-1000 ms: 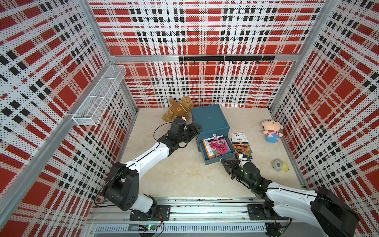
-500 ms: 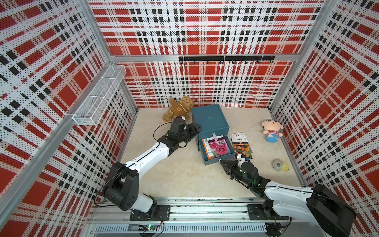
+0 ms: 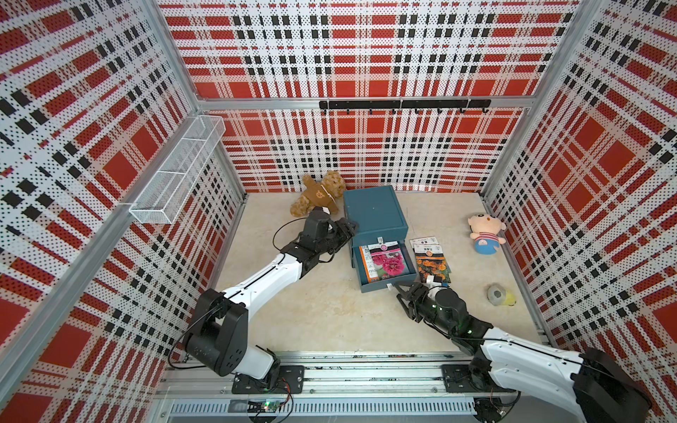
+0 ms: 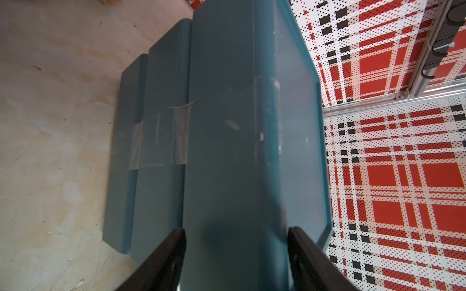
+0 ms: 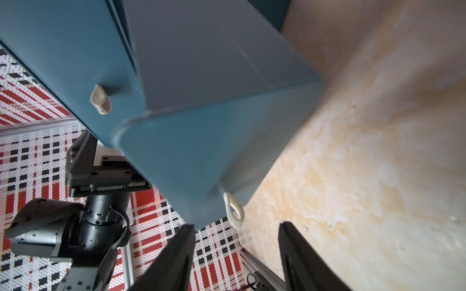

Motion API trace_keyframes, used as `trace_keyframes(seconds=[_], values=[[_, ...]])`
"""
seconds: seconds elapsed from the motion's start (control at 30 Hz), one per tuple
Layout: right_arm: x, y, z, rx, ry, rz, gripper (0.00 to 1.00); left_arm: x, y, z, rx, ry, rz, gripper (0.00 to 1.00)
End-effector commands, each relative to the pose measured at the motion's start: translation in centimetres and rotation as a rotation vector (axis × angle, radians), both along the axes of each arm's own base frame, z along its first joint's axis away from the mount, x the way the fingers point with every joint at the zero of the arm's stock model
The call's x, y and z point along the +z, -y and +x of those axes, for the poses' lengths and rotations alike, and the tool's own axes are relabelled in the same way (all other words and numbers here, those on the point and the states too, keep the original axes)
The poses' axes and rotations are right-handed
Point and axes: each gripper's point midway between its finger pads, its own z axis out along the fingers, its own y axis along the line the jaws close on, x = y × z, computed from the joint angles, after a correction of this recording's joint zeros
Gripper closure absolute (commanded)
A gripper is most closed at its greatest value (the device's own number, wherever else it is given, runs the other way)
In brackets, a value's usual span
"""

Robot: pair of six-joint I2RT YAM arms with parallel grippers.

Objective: Take the seed bags out of the drawer
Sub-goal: Open the drawer in the storage box.

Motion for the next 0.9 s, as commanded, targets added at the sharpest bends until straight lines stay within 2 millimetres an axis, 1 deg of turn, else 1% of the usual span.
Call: trace_keyframes(seconds=[0.0,0.07,0.17,0.23,0.3,0.37,0.4,0.47,0.5,0.53,0.57,0.63,0.7,0.73,0.8,0.87], values=[[-3.4,2.4,-2.0,-0.02,-0.101,-0.119,0.29,-2.7,-0.7,-1.3,0.003,-0.077,0.054,0.32],[-3.1,3.5,-2.8,-0.03,-0.108,-0.137,0.28,-2.7,-0.8,-1.3,0.008,-0.077,0.053,0.32],[-1.4,5.3,-3.6,-0.046,-0.088,-0.187,0.29,-2.5,-1.2,-1.1,0.021,-0.071,0.047,0.32],[0.6,6.2,-3.8,-0.054,-0.055,-0.229,0.31,-1.9,-1.5,-1.0,0.03,-0.061,0.041,0.31],[2.9,6.7,-3.5,-0.049,-0.009,-0.291,0.32,-1.1,-1.9,-0.7,0.042,-0.042,0.035,0.3],[5.6,6.5,-2.8,-0.019,0.044,-0.374,0.33,0.3,-2.2,-0.3,0.051,-0.006,0.025,0.29],[7.2,6.1,-2.3,-0.02,0.056,-0.373,0.33,1.0,-2.5,-0.1,0.057,0.008,0.02,0.29],[11.0,4.4,-0.4,-0.023,0.063,-0.366,0.33,2.9,-3.1,0.4,0.07,0.043,0.005,0.29],[11.5,4.3,0.0,0.038,0.117,-0.504,0.34,3.8,-3.5,0.5,0.08,0.056,0.002,0.29],[12.7,4.0,1.0,0.11,0.204,-0.65,0.33,4.8,-4.1,0.6,0.093,0.071,0.001,0.28],[14.4,3.3,2.1,0.132,0.241,-0.697,0.33,6.0,-4.8,0.7,0.109,0.089,-0.001,0.28],[17.0,2.5,4.4,0.162,0.295,-0.775,0.33,8.0,-6.1,0.4,0.138,0.123,-0.001,0.28],[18.9,2.5,7.0,0.171,0.326,-0.816,0.35,9.9,-7.3,-0.4,0.16,0.152,0.004,0.28],[19.8,2.6,8.5,0.169,0.343,-0.828,0.35,10.6,-7.7,-0.9,0.167,0.162,0.007,0.29],[21.3,3.1,11.1,0.167,0.371,-0.853,0.37,11.3,-7.9,-2.1,0.155,0.166,0.0,0.29],[22.1,3.7,13.8,0.181,0.371,-0.9,0.38,11.1,-7.4,-3.6,0.129,0.147,-0.004,0.31]])
